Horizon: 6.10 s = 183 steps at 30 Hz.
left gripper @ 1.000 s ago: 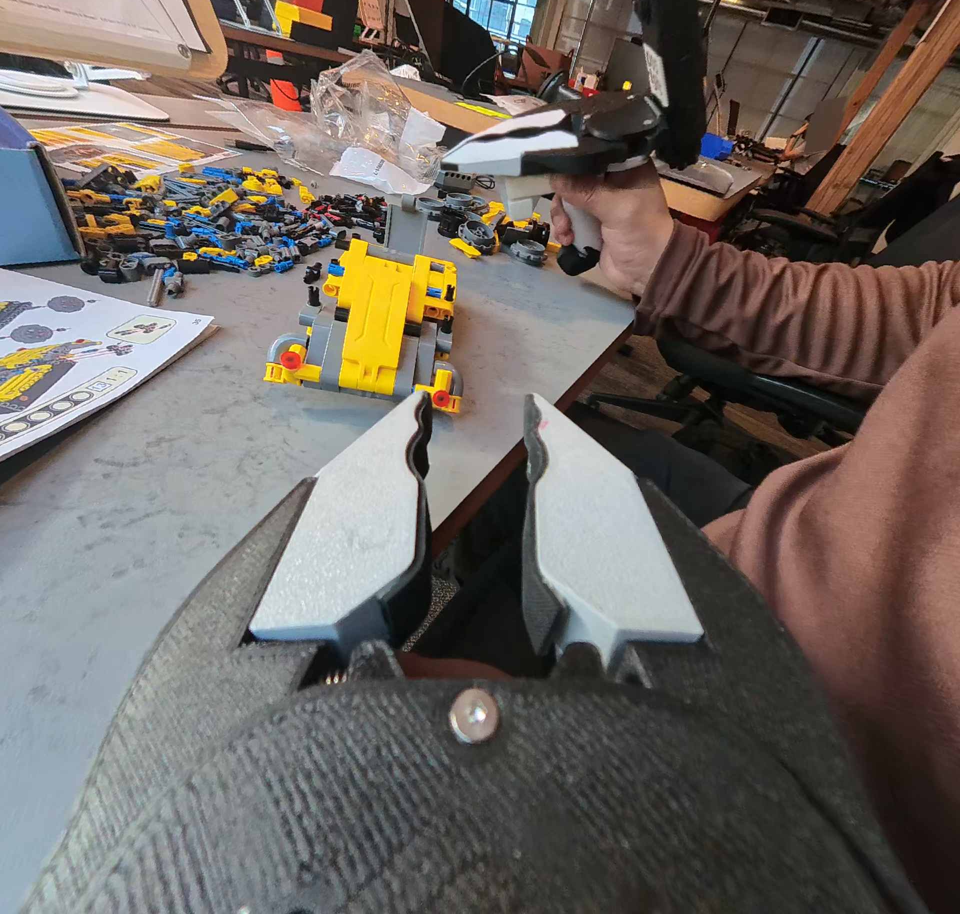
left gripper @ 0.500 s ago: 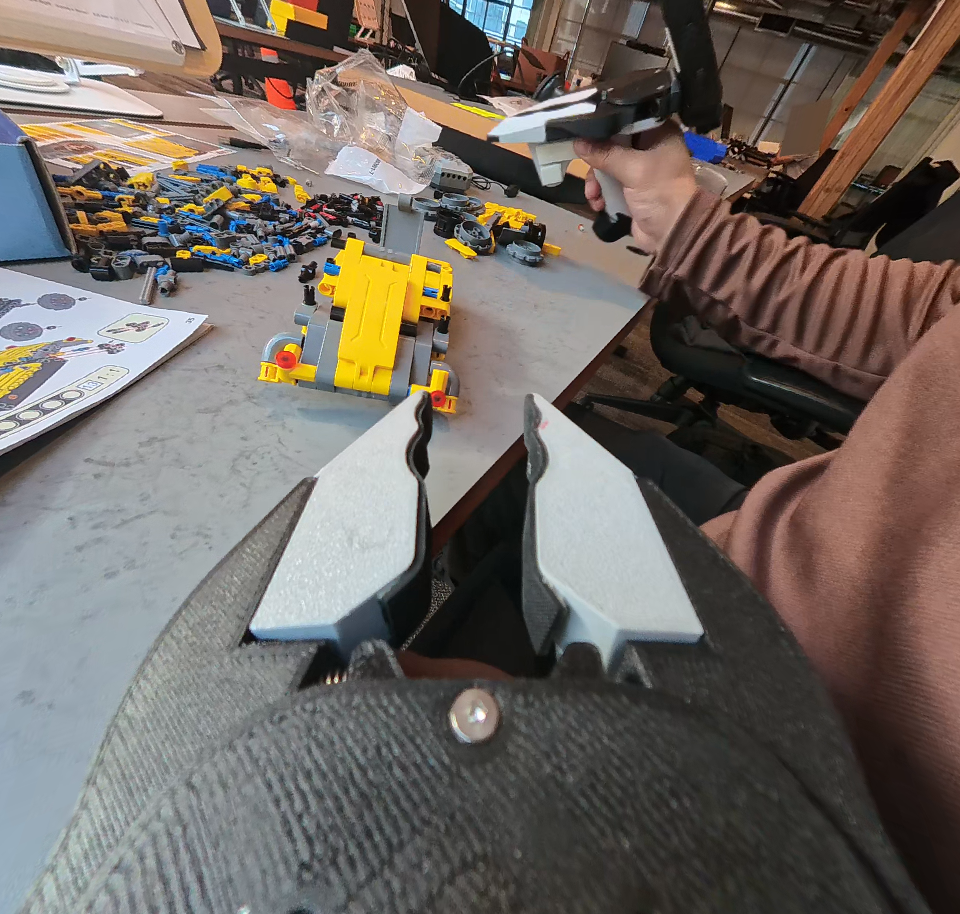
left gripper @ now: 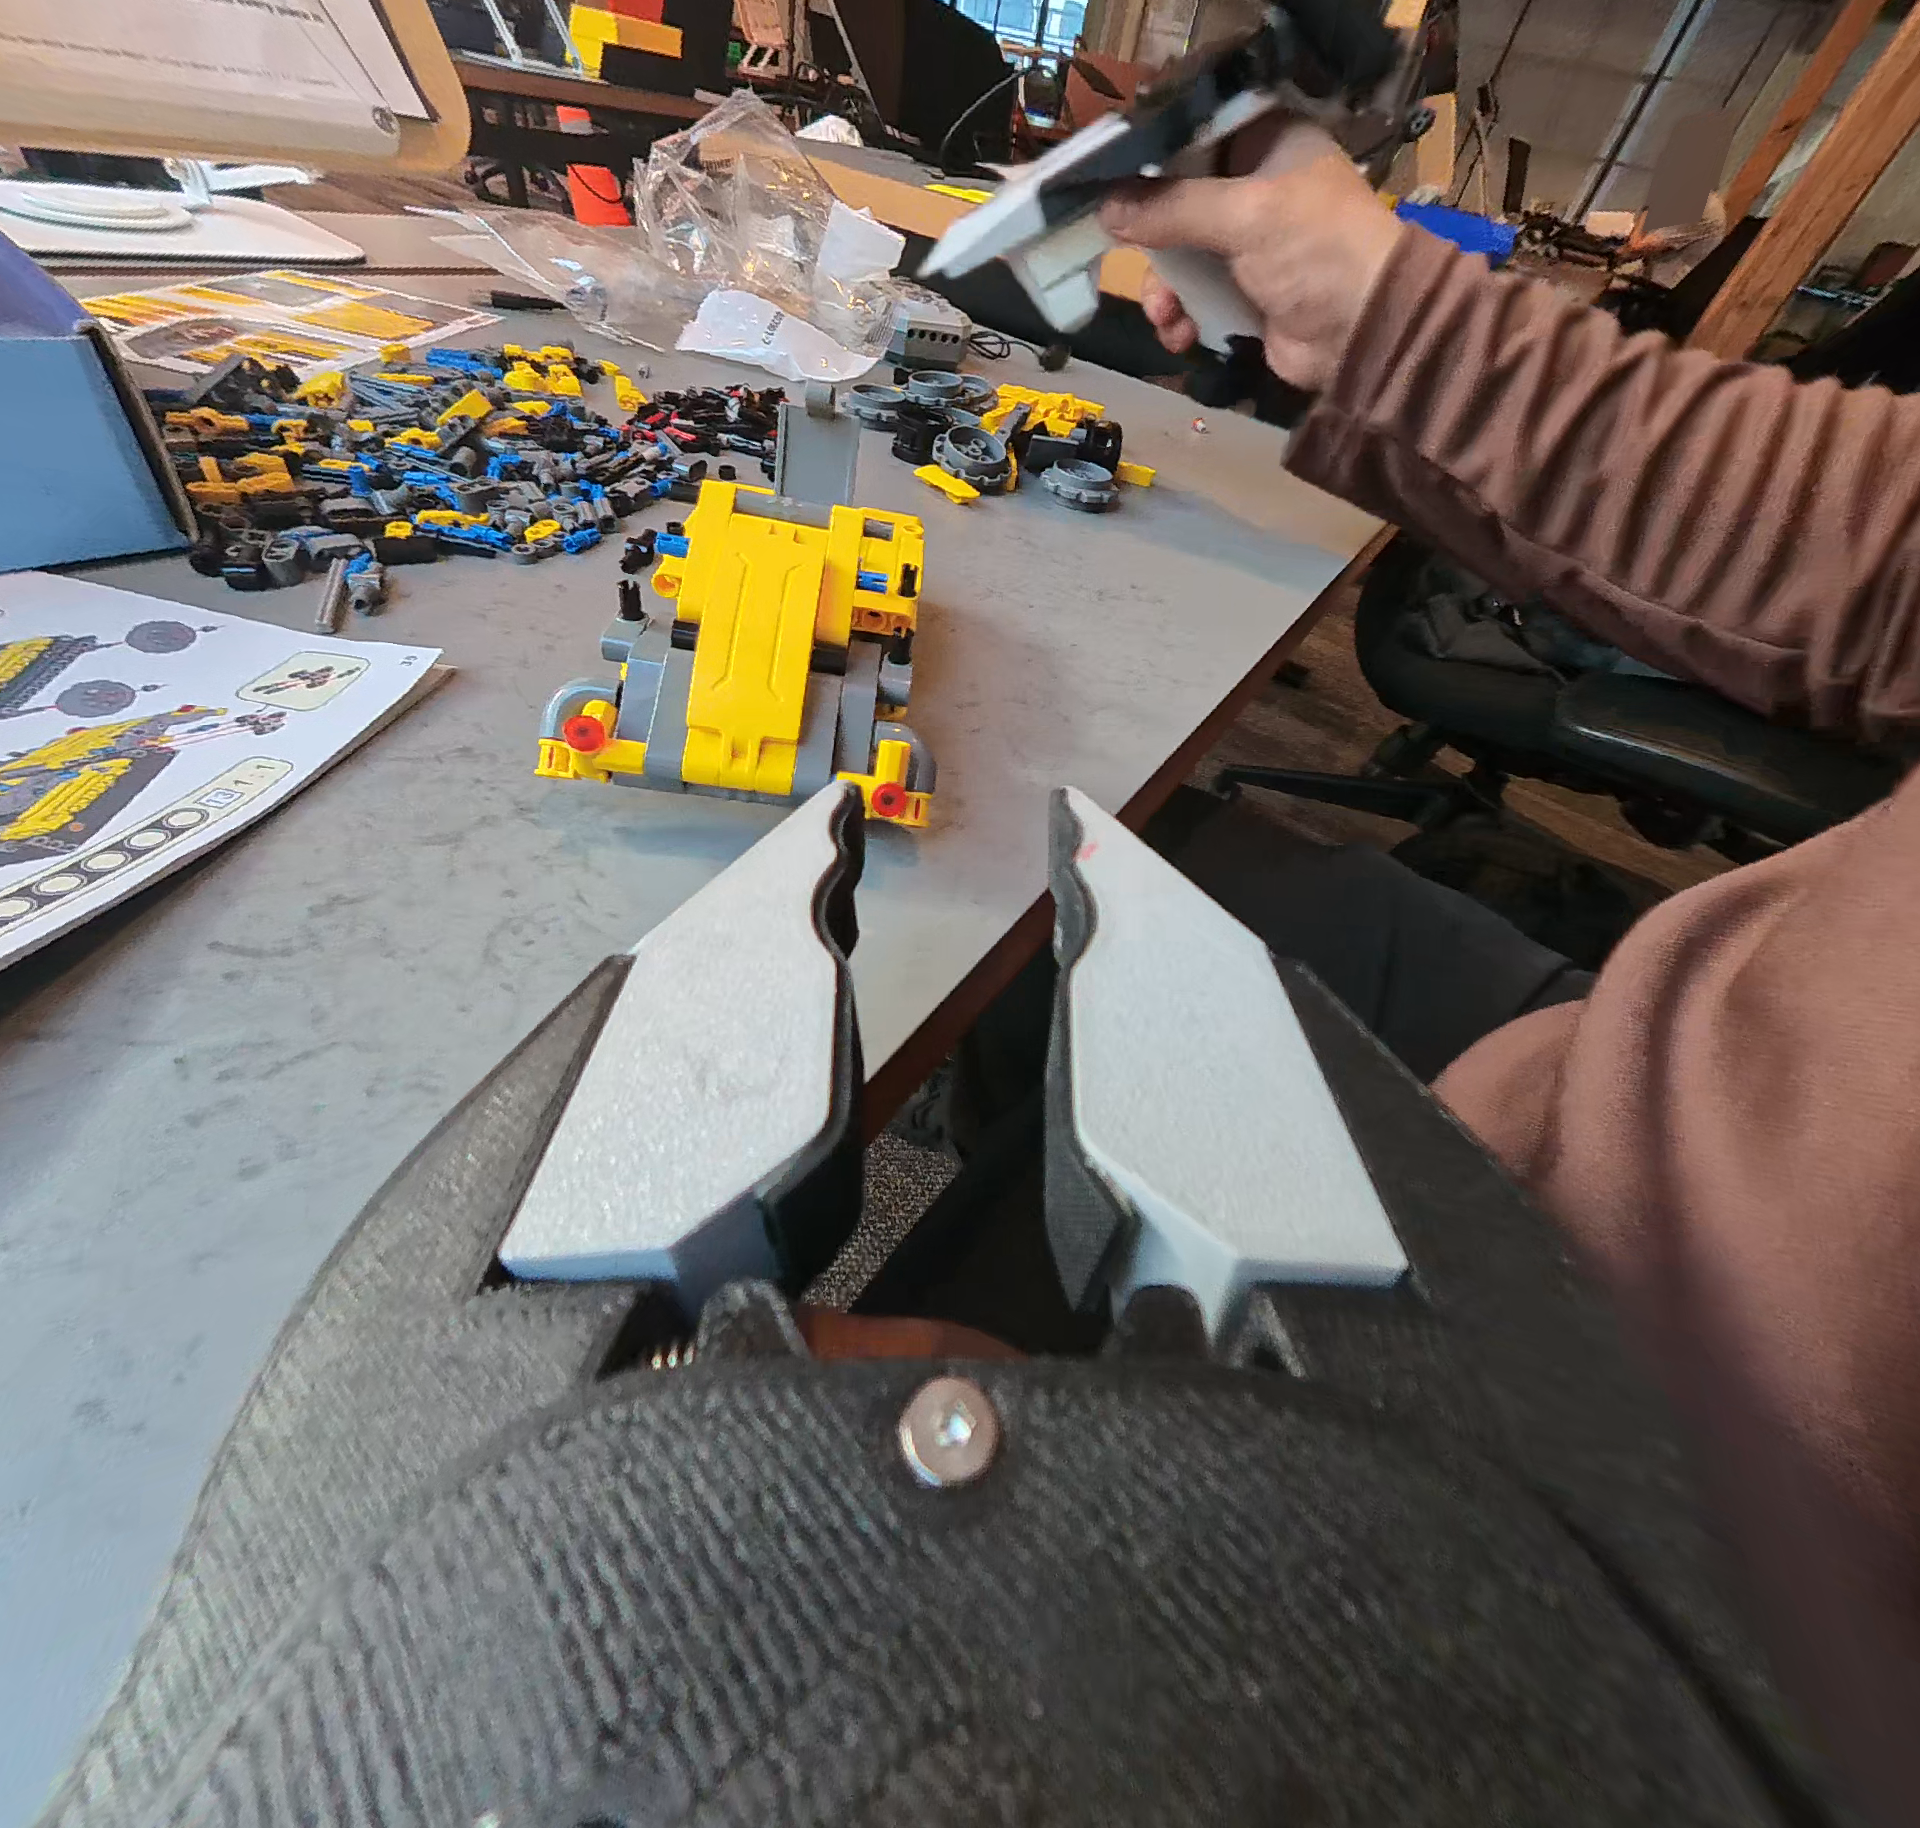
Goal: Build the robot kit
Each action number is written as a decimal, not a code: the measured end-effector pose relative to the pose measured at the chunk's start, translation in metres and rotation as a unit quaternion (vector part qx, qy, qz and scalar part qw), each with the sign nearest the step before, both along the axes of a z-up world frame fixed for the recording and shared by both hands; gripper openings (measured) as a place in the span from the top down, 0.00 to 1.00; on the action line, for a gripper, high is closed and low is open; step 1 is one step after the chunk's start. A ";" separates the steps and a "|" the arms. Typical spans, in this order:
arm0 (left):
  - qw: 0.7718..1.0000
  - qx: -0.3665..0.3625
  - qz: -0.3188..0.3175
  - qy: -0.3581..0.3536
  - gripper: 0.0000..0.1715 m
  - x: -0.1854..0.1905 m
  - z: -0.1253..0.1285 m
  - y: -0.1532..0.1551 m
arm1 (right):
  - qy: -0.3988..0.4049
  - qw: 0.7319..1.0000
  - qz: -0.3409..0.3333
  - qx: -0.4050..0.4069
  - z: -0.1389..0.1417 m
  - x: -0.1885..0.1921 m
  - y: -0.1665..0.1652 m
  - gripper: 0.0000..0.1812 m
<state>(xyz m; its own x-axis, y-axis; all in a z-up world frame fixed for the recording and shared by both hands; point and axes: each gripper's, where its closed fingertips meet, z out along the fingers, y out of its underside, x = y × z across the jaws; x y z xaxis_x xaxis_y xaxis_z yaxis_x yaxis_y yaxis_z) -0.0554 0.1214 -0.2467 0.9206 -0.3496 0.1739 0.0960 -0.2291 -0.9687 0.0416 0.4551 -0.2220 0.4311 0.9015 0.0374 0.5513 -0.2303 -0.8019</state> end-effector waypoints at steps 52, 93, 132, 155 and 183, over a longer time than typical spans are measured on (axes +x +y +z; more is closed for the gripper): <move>0.998 0.005 -0.022 0.062 0.82 0.010 -0.006 -0.002 | -0.230 0.960 0.154 0.033 -0.009 0.053 -0.025 0.98; 0.999 0.002 -0.020 0.039 0.82 0.004 -0.003 -0.009 | -0.196 0.939 0.283 -0.015 -0.068 -0.014 -0.145 0.94; 0.999 -0.003 -0.013 0.033 0.82 0.001 -0.003 -0.011 | -0.148 0.946 0.279 -0.069 -0.072 -0.029 -0.172 0.95; 0.998 -0.005 -0.002 0.057 0.82 0.000 -0.006 -0.007 | -0.009 0.989 0.140 -0.048 -0.027 -0.011 -0.115 0.79; 0.997 0.001 0.065 0.033 0.83 -0.045 0.002 -0.006 | -0.150 0.980 0.129 0.015 -0.029 -0.046 -0.042 0.84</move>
